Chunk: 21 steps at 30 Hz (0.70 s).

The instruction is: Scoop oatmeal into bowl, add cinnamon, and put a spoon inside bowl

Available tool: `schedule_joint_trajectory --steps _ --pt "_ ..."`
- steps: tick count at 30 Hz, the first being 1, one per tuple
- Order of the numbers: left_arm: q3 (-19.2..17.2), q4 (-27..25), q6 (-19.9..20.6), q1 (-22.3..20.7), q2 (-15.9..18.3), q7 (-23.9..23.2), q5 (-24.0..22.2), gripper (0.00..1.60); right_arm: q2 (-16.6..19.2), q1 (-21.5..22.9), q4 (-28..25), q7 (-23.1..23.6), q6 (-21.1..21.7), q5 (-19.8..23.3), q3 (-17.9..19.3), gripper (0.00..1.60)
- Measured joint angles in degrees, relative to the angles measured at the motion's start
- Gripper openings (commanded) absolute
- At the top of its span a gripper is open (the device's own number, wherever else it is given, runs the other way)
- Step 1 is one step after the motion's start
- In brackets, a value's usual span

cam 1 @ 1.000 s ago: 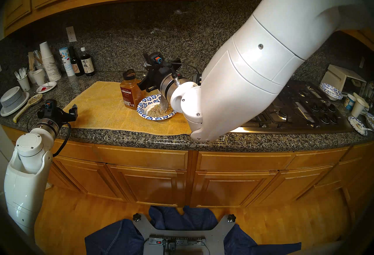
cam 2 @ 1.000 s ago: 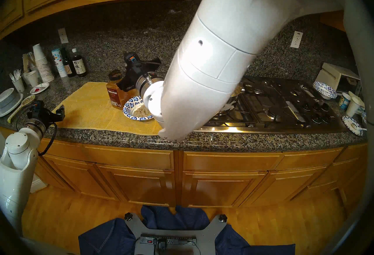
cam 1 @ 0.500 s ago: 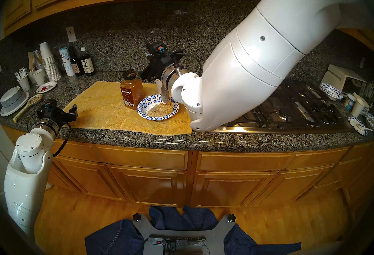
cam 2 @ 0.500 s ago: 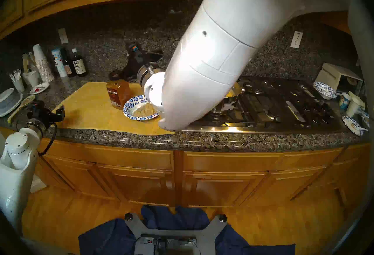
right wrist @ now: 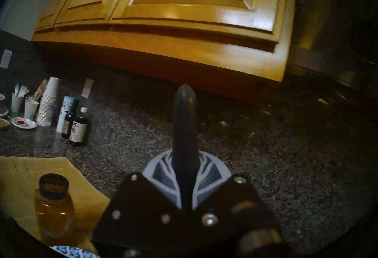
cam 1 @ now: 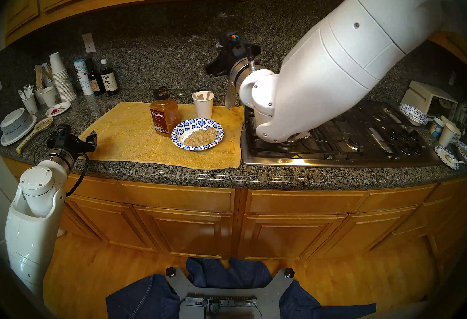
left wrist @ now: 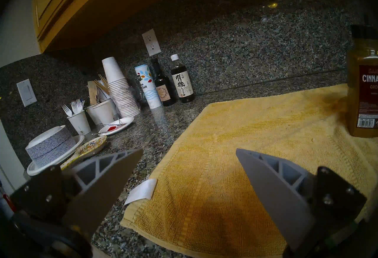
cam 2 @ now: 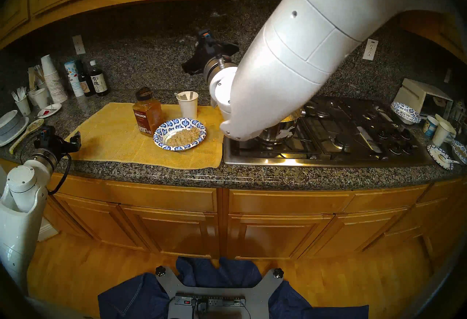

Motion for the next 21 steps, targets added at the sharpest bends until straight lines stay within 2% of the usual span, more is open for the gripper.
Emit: schedule_joint_trajectory --steps 11,21 --pt "0.01 0.0 0.0 0.0 0.0 0.01 0.0 1.6 4.03 3.4 -1.72 0.01 -0.03 3.35 -6.02 0.0" --pt "0.01 -0.01 0.0 0.0 0.0 0.01 0.0 1.6 5.86 6.16 -6.73 0.0 -0.02 5.59 -8.03 0.0"
